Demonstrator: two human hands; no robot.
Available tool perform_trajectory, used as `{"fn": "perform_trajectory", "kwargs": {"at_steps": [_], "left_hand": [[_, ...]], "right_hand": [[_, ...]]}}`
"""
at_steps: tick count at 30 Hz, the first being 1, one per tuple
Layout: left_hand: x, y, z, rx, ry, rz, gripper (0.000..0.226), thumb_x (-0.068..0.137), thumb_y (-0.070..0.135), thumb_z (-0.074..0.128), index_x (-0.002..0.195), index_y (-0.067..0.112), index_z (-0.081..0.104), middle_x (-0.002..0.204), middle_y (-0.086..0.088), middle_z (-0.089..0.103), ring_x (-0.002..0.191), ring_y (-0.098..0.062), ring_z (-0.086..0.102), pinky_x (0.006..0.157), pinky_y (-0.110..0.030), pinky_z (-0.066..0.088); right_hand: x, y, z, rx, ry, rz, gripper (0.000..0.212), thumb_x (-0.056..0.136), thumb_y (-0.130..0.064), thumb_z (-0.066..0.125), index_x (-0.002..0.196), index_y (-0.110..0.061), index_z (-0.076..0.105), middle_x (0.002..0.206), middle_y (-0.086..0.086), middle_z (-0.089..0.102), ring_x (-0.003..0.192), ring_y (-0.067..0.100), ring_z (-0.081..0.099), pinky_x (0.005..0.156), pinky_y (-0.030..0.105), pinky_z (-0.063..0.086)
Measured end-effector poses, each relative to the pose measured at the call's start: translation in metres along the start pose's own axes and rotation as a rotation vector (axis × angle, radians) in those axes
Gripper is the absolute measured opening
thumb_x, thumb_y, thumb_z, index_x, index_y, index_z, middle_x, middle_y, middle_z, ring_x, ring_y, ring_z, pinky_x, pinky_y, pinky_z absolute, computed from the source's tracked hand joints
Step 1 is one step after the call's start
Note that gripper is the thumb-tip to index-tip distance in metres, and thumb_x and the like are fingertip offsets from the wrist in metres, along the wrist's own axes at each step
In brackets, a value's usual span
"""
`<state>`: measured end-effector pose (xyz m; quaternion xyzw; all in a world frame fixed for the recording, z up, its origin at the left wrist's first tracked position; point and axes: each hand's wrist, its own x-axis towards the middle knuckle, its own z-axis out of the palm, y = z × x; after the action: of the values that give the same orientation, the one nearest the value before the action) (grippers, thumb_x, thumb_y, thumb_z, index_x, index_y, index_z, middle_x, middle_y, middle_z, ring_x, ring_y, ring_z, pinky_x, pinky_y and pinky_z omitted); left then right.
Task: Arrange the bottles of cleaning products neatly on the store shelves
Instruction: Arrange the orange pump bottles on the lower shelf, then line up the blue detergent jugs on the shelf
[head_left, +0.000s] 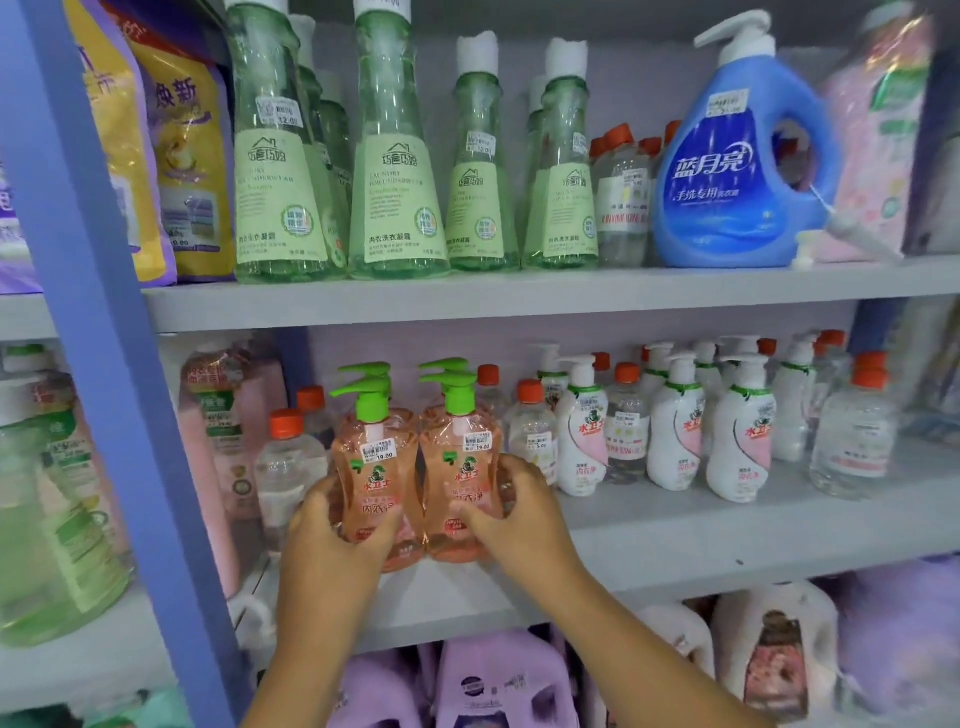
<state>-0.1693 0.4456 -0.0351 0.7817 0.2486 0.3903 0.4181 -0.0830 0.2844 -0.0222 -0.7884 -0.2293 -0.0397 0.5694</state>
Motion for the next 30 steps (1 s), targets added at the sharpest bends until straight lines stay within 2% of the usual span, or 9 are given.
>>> {"fn": "perform_trajectory", "kwargs": {"at_steps": [6, 8, 10, 14, 18, 21, 23, 26, 30], "left_hand": [[-0.034, 0.068, 0.001, -0.051, 0.214, 0.051, 0.067, 0.075, 0.036, 0.086, 0.131, 0.028, 0.05, 0.131, -0.007, 0.053, 0.118, -0.033, 0.056, 0.098, -0.054, 0.049], [-0.05, 0.113, 0.007, -0.186, 0.159, 0.193, 0.049, 0.078, 0.037, 0.082, 0.117, 0.044, 0.052, 0.12, 0.003, 0.059, 0.107, -0.023, 0.062, 0.092, -0.048, 0.054], [-0.068, 0.166, 0.018, -0.271, 0.043, 0.311, 0.037, 0.079, 0.039, 0.078, 0.106, 0.05, 0.055, 0.107, 0.013, 0.065, 0.096, -0.011, 0.065, 0.083, -0.035, 0.055], [-0.077, 0.276, 0.058, -0.422, -0.091, 0.434, 0.03, 0.082, 0.034, 0.077, 0.108, 0.039, 0.062, 0.099, 0.012, 0.069, 0.085, 0.001, 0.068, 0.07, -0.01, 0.052], [-0.039, 0.37, 0.114, -0.371, -0.146, 0.505, 0.037, 0.086, 0.033, 0.078, 0.117, 0.028, 0.057, 0.103, 0.012, 0.066, 0.079, 0.0, 0.063, 0.063, -0.011, 0.048], [-0.009, 0.411, 0.152, -0.303, -0.178, 0.434, 0.045, 0.084, 0.037, 0.08, 0.114, 0.032, 0.047, 0.103, 0.016, 0.059, 0.082, 0.004, 0.059, 0.069, -0.02, 0.049], [0.011, 0.421, 0.173, -0.266, -0.208, 0.365, 0.048, 0.08, 0.039, 0.083, 0.11, 0.033, 0.046, 0.099, 0.015, 0.062, 0.082, -0.002, 0.062, 0.074, -0.022, 0.052], [0.028, 0.421, 0.192, -0.213, -0.233, 0.244, 0.078, 0.077, 0.041, 0.085, 0.139, 0.033, 0.039, 0.105, 0.009, 0.065, 0.099, -0.019, 0.066, 0.09, -0.034, 0.054], [0.03, 0.417, 0.211, -0.309, -0.168, 0.176, 0.084, 0.08, 0.033, 0.083, 0.146, 0.034, 0.031, 0.12, 0.001, 0.065, 0.1, -0.02, 0.064, 0.086, -0.031, 0.05]], "right_hand": [[-0.01, -0.023, -0.064, 0.026, -0.043, 0.016, 0.034, 0.083, -0.042, 0.079, 0.102, -0.047, 0.052, 0.103, -0.027, 0.061, 0.094, -0.014, 0.061, 0.076, 0.007, 0.049], [-0.014, -0.036, -0.105, 0.016, -0.032, -0.043, 0.04, 0.083, -0.048, 0.077, 0.115, -0.05, 0.053, 0.117, -0.022, 0.061, 0.102, -0.003, 0.062, 0.088, 0.022, 0.054], [-0.018, -0.054, -0.155, 0.033, -0.004, -0.117, 0.038, 0.084, -0.045, 0.077, 0.115, -0.048, 0.057, 0.113, -0.019, 0.065, 0.095, -0.004, 0.064, 0.084, 0.019, 0.054], [-0.015, -0.102, -0.275, 0.1, 0.093, -0.29, 0.033, 0.083, -0.035, 0.079, 0.113, -0.031, 0.068, 0.097, -0.008, 0.074, 0.09, 0.015, 0.071, 0.081, 0.032, 0.06], [0.044, -0.117, -0.394, 0.032, 0.325, -0.356, 0.024, 0.086, -0.036, 0.076, 0.106, -0.027, 0.067, 0.097, -0.001, 0.073, 0.092, 0.025, 0.072, 0.083, 0.047, 0.06], [0.095, -0.103, -0.449, -0.085, 0.365, -0.279, 0.028, 0.091, -0.035, 0.071, 0.113, -0.023, 0.06, 0.106, 0.0, 0.069, 0.091, 0.022, 0.069, 0.071, 0.034, 0.056], [0.121, -0.092, -0.465, -0.133, 0.378, -0.226, 0.04, 0.09, -0.035, 0.072, 0.123, -0.018, 0.058, 0.12, 0.005, 0.066, 0.094, 0.02, 0.063, 0.077, 0.03, 0.05], [0.152, -0.084, -0.471, -0.283, 0.43, -0.219, 0.075, 0.081, -0.045, 0.08, 0.141, -0.015, 0.046, 0.135, 0.006, 0.05, 0.113, 0.022, 0.055, 0.093, 0.034, 0.045], [0.185, -0.074, -0.461, -0.139, 0.253, -0.107, 0.094, 0.064, -0.049, 0.091, 0.135, -0.02, 0.037, 0.123, 0.002, 0.058, 0.097, 0.02, 0.064, 0.079, 0.038, 0.06]]}}
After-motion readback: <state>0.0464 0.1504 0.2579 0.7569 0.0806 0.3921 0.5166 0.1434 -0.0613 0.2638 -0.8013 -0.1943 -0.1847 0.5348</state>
